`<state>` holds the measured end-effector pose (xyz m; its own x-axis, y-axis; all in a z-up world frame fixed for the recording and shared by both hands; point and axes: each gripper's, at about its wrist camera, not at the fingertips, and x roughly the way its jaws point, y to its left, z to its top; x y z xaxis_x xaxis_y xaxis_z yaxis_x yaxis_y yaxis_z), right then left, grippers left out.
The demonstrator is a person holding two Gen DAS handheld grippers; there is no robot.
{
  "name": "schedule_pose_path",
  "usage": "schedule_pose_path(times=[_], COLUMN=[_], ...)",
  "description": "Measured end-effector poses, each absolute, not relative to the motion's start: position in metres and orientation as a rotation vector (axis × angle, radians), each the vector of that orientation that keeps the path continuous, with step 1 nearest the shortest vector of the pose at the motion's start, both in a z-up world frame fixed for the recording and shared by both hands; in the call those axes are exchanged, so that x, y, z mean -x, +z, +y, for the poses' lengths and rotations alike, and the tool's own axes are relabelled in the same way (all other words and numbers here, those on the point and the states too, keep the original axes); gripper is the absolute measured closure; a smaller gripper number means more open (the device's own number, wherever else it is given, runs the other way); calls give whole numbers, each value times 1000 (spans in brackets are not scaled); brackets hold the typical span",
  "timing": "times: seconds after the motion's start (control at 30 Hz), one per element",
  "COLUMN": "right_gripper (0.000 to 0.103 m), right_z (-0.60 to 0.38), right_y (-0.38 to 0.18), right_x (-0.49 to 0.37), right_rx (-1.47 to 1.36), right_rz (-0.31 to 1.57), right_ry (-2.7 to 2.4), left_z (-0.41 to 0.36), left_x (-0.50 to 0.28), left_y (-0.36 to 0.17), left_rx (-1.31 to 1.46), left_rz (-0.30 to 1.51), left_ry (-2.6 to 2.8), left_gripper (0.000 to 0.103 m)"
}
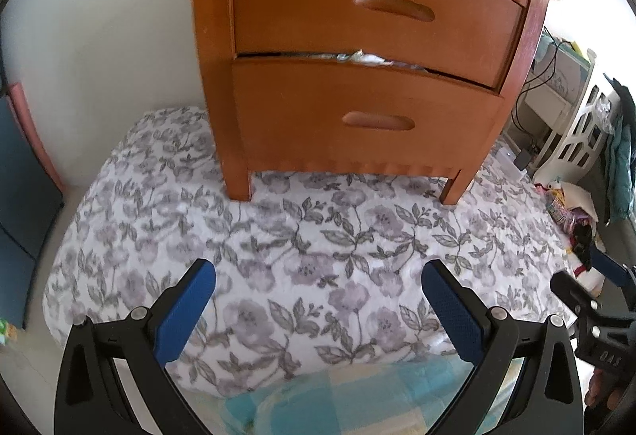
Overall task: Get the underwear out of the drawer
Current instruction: 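Hook the left tool on the lower drawer handle and pull outward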
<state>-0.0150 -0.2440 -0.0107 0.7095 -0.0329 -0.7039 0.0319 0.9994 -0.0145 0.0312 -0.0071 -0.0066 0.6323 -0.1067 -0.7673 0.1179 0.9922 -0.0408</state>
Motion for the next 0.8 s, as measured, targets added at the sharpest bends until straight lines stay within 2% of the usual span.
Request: schedule_pose_path(times=[0.3, 0.67, 0.8], right_gripper=[0, 0, 0], right_z=[-257, -268, -270], right_y=[-16, -35, -42], right_x=[4, -15, -20], right_rx=[-17, -37, -43], right_rz=[831, 890, 908], right_ry=[-52, -50, -45], left_z=[-56, -125, -136], left_x=[-120, -220, -234], left_y=[33, 17, 3], left_rx=[-249, -534, -603], left_rz=[820, 911, 962], left_ry=[-216, -317, -333], left_gripper=[0, 1, 10])
